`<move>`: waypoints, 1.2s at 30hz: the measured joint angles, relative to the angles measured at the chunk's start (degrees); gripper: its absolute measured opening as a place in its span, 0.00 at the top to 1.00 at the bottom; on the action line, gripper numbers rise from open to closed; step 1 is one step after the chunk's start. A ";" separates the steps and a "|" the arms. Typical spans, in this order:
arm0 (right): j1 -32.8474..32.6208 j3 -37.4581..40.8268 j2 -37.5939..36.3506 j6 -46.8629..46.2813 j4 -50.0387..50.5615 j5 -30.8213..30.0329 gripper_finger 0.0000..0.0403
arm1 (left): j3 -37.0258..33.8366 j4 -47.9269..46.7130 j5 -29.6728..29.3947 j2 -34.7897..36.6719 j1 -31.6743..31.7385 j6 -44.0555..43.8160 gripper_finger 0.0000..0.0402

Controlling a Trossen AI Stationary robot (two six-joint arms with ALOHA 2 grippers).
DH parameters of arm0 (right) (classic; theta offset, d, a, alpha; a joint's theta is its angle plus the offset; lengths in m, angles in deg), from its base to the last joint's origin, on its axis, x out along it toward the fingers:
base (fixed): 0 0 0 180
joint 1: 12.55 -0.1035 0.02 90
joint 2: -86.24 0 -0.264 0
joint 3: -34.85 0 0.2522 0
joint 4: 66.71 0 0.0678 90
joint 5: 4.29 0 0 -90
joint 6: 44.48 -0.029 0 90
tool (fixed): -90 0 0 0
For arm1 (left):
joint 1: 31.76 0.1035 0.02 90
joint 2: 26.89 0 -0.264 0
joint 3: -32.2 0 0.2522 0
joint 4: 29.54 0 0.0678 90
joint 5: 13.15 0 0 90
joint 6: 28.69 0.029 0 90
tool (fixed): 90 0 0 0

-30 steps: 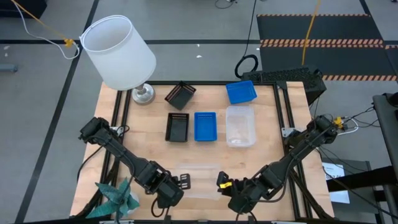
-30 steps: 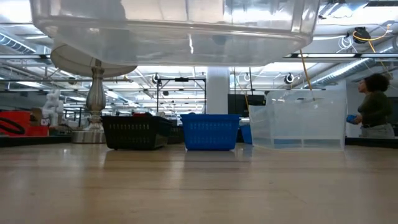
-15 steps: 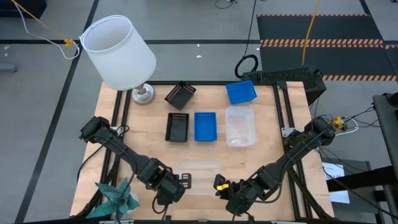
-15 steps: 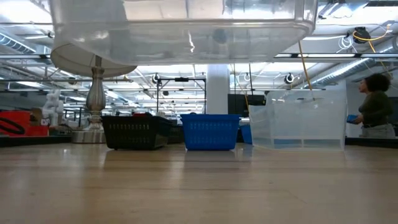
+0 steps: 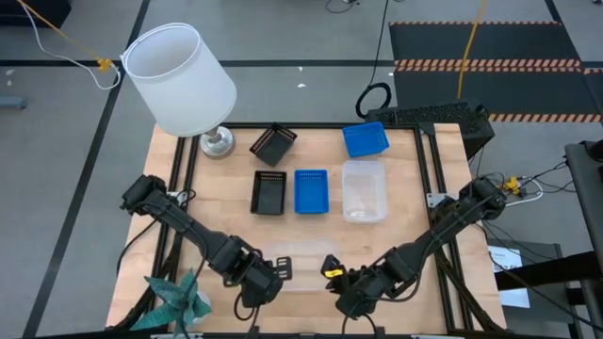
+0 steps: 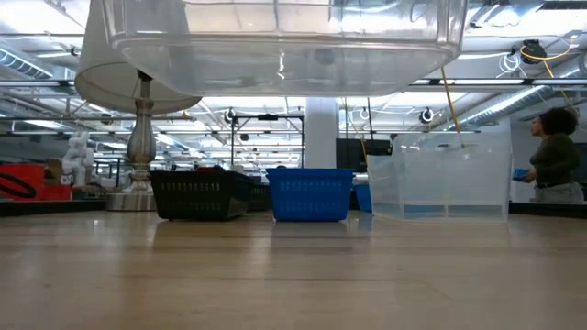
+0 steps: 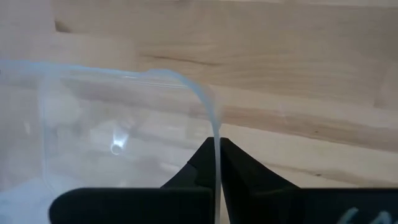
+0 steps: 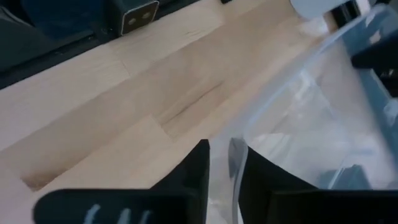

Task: Stack baskets by color
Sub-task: Stack the bottom transparent bin on top of the top transparent bin

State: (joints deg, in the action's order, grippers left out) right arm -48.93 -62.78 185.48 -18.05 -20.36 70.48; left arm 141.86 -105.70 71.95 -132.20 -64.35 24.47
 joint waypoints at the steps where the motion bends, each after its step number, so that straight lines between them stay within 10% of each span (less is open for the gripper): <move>1: 0.15 0.02 -0.02 -0.63 0.27 -0.13 0.91 | -0.02 0.19 -0.40 0.00 -0.01 -1.09 0.97; 9: 1.02 0.15 -0.74 -4.58 3.16 0.51 0.95 | -0.13 7.65 -0.43 0.00 -0.66 -15.16 0.92; 25: 1.20 0.12 -5.20 -18.37 11.17 -2.70 0.97 | -0.09 22.08 -5.56 2.18 -1.09 -20.90 0.36; 36: 1.81 -0.07 -7.57 -25.22 11.07 -6.20 0.99 | -0.03 23.77 -12.30 8.36 -2.25 -32.62 0.28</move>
State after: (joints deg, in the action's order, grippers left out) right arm -47.11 -62.85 177.91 -43.26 -9.29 64.28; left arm 141.83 -81.93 59.65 -123.85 -66.59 -8.14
